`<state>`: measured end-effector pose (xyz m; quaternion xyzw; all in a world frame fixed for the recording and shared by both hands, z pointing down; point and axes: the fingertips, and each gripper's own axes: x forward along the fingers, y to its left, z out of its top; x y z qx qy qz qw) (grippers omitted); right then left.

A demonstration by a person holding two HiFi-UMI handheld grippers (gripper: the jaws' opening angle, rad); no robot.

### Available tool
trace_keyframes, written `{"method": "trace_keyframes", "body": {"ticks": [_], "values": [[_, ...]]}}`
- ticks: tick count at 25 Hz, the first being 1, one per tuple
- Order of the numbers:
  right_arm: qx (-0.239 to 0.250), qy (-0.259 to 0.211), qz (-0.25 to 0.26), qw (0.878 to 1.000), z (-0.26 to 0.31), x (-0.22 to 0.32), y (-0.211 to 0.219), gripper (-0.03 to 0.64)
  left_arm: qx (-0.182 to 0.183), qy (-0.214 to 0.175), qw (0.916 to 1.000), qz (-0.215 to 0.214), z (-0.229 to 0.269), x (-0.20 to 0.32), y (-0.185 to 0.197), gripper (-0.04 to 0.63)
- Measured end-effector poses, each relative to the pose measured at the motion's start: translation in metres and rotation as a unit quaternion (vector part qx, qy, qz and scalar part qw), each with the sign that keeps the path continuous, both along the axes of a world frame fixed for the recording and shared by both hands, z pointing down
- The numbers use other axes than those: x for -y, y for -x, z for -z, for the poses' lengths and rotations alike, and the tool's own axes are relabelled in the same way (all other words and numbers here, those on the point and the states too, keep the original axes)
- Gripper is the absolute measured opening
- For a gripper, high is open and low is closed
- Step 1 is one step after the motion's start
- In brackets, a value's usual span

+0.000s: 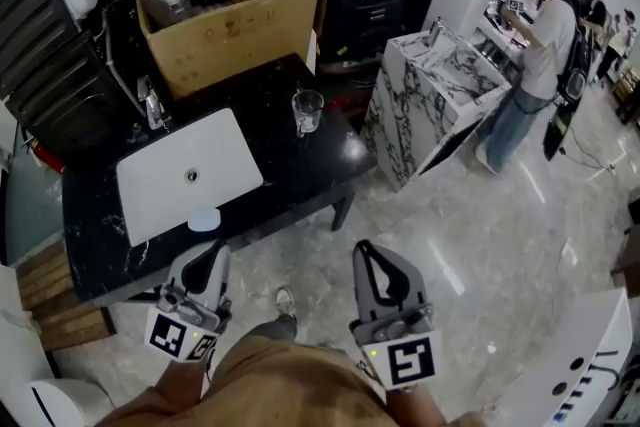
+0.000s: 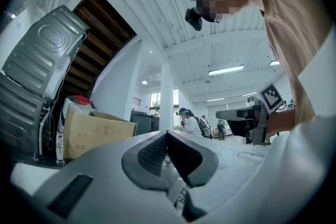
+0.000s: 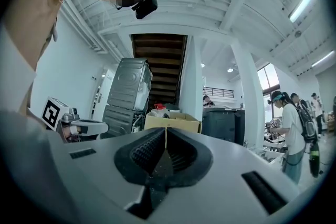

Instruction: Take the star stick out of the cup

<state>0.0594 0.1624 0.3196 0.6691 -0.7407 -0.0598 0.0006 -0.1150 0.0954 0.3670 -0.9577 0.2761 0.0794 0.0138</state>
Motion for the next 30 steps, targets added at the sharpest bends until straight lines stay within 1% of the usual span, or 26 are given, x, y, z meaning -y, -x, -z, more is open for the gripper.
{"method": "trace_keyframes", "body": {"ticks": [4, 8, 12, 16, 21, 27, 30], "values": [[-0.004, 0.001, -0.007, 1.0, 0.005, 0.041, 0.007, 0.005, -0.004, 0.005, 0.9999, -0.015, 0.0, 0.042, 0.003, 0.002], [-0.012, 0.007, -0.018, 1.0, 0.007, 0.072, 0.013, 0.005, -0.012, 0.012, 0.9989, -0.043, -0.004, 0.071, -0.004, 0.002], [-0.015, 0.019, -0.031, 0.999, 0.003, 0.091, 0.015, 0.005, -0.019, 0.022, 0.9976, -0.062, -0.009, 0.09, -0.009, 0.002], [-0.017, 0.026, -0.04, 0.999, 0.001, 0.102, 0.01, 0.005, -0.016, 0.029, 0.9969, -0.072, -0.014, 0.102, -0.013, 0.002], [-0.015, 0.026, -0.036, 0.999, -0.001, 0.118, -0.003, 0.005, -0.012, 0.033, 0.997, -0.069, -0.019, 0.112, -0.025, 0.002], [-0.017, 0.025, -0.01, 0.999, 0.0, 0.139, -0.019, 0.005, -0.013, 0.025, 0.9989, -0.038, -0.006, 0.134, -0.037, 0.002], [-0.017, 0.018, 0.002, 1.0, 0.002, 0.15, -0.027, 0.005, -0.008, 0.016, 0.9994, -0.03, -0.002, 0.14, -0.043, 0.002]]}}
